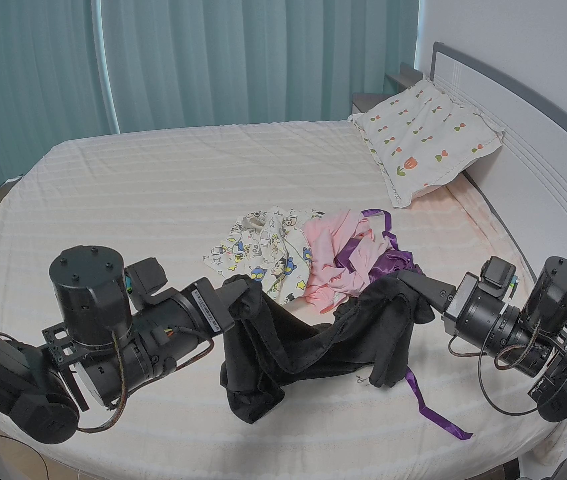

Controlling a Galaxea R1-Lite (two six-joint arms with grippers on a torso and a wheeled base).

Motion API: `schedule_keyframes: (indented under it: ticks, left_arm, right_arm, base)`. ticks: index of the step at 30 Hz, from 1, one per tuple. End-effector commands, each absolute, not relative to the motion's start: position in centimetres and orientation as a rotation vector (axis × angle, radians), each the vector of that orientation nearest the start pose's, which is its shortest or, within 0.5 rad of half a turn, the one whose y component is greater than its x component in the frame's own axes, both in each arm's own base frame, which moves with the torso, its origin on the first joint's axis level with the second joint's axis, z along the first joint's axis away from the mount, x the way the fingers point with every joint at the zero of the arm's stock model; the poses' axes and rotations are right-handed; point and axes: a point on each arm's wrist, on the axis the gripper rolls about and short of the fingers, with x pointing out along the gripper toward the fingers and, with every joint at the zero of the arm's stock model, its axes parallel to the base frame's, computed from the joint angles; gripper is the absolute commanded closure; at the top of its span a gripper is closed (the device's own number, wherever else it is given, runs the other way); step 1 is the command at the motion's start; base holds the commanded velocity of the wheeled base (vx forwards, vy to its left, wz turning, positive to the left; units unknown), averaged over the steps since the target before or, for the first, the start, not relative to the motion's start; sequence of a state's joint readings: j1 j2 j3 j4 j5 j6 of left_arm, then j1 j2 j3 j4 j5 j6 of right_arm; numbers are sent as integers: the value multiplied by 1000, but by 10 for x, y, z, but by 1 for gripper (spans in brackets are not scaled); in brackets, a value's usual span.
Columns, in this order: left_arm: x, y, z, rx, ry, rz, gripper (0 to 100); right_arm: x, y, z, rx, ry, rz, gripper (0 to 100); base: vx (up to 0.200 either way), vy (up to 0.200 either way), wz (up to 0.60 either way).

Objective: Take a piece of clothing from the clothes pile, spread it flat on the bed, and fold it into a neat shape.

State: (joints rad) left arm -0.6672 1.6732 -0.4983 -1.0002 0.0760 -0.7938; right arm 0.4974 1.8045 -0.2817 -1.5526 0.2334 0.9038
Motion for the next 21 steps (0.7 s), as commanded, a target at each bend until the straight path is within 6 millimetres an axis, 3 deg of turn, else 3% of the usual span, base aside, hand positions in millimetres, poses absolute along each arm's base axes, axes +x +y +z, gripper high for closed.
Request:
schedule_keyframes:
  ticks: [1, 5, 21]
  left_arm:
    - [210, -163, 131, -678, 453, -463, 100]
    - [207, -161, 121, -722, 507, -436, 100]
    - [207, -155, 117, -797, 535, -397, 100]
  right_arm:
    - [219, 125, 119, 865, 319, 681, 100]
    - [220, 125, 119, 866, 318, 676, 100]
    - [218, 124, 114, 861, 340, 667, 100]
  base:
    - [-200, 0, 0]
    - [-200, 0, 0]
    - [0, 0, 0]
